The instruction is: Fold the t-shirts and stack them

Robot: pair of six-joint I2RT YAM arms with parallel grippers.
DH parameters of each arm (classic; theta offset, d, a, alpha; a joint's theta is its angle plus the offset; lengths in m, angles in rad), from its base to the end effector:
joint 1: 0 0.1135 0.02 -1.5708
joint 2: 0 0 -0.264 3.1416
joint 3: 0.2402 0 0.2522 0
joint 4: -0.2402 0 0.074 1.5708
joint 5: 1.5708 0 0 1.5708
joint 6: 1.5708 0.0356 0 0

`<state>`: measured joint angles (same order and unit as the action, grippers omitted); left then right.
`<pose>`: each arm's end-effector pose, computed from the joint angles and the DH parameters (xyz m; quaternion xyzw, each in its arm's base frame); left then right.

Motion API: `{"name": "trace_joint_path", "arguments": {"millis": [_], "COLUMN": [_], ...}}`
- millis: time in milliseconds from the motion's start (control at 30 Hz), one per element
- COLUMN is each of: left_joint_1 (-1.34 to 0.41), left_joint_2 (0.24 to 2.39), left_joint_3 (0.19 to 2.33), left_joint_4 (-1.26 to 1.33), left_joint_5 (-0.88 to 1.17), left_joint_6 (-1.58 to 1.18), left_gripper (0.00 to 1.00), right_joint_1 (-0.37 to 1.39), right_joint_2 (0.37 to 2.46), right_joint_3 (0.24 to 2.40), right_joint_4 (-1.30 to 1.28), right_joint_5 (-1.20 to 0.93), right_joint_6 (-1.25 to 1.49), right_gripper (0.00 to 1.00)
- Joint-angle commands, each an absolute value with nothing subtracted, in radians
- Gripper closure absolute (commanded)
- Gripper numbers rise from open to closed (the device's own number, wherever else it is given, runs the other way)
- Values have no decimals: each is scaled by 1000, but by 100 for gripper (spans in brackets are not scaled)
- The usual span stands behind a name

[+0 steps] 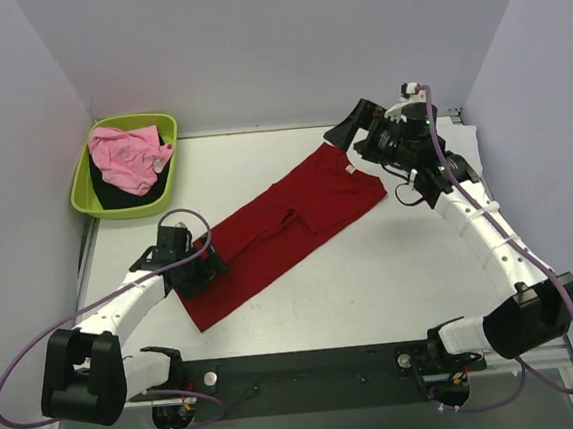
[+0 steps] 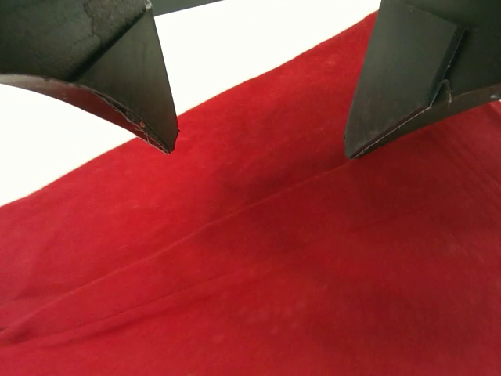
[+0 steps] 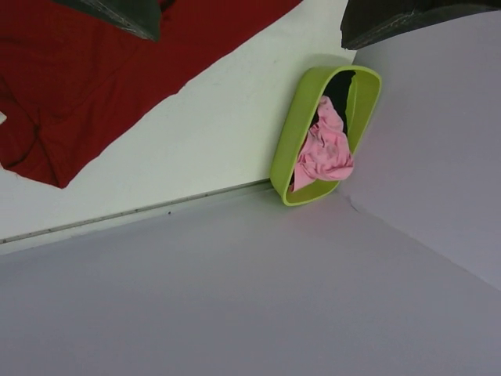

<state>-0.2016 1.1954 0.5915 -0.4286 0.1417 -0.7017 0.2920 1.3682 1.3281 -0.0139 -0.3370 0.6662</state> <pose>0.2096 -0.0480 0.1756 -0.2197 0.9363 -0.1772 0.2089 0.3045 0.1038 0.4164 0.0198 0.7246 0.4206 0.5456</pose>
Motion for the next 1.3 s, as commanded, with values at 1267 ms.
{"name": "trace_joint_path", "arguments": {"millis": [1267], "left_joint_1": [-1380], "left_joint_2": [1802], "left_joint_3": [991], "left_joint_4": [-29], "left_joint_5": [-112], "left_joint_6": [-1181], "left_gripper": [2], "right_joint_1": [316], "right_joint_2": [1118], "right_joint_3": [1180], "right_joint_4": [-301], "right_joint_5": [-187], "right_joint_6": [561], "right_gripper": [0]}}
